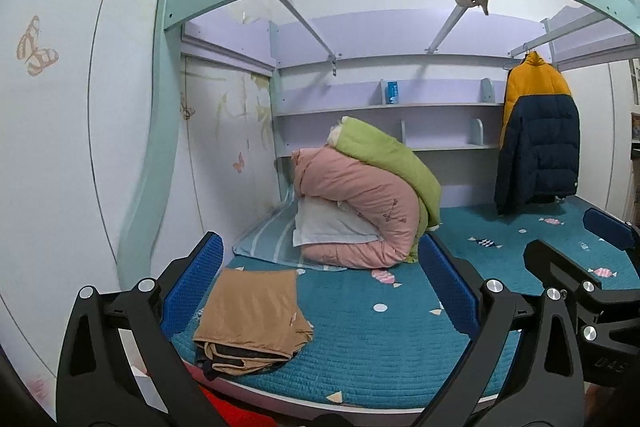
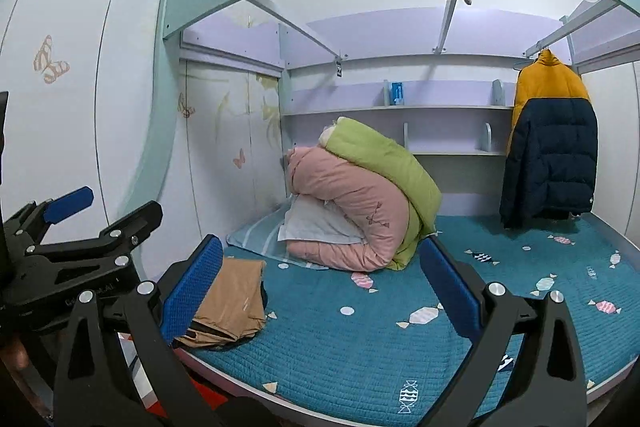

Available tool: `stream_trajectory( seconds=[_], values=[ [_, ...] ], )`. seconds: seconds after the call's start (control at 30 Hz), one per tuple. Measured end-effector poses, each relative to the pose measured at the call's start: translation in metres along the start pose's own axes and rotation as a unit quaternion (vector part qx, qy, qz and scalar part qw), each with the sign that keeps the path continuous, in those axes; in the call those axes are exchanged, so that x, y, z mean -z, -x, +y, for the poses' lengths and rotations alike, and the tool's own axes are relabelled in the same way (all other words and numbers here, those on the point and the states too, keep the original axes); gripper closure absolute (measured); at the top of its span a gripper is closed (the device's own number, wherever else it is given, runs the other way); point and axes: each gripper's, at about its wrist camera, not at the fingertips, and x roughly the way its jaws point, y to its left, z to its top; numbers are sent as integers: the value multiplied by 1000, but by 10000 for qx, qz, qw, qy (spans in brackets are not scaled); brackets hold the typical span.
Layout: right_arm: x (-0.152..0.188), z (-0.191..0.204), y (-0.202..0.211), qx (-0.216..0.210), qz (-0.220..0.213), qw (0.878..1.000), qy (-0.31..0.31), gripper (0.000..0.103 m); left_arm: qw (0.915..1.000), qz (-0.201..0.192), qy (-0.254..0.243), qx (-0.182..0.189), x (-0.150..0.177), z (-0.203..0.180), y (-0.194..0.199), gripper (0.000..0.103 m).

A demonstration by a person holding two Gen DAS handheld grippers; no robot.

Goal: Fold large clothes

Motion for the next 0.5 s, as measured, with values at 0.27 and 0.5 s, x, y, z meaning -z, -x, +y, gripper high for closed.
stream_trajectory(
  seconds=[0.27,0.5],
  values=[
    [-3,-3,9,19,-42,10000,-20,8,10000,-78,-10,50,-1,-3,8,5],
    [-5,-3,14,43,-142,9999,-51,8,9999,-93,-21,38,-3,-6,11,5]
  ],
)
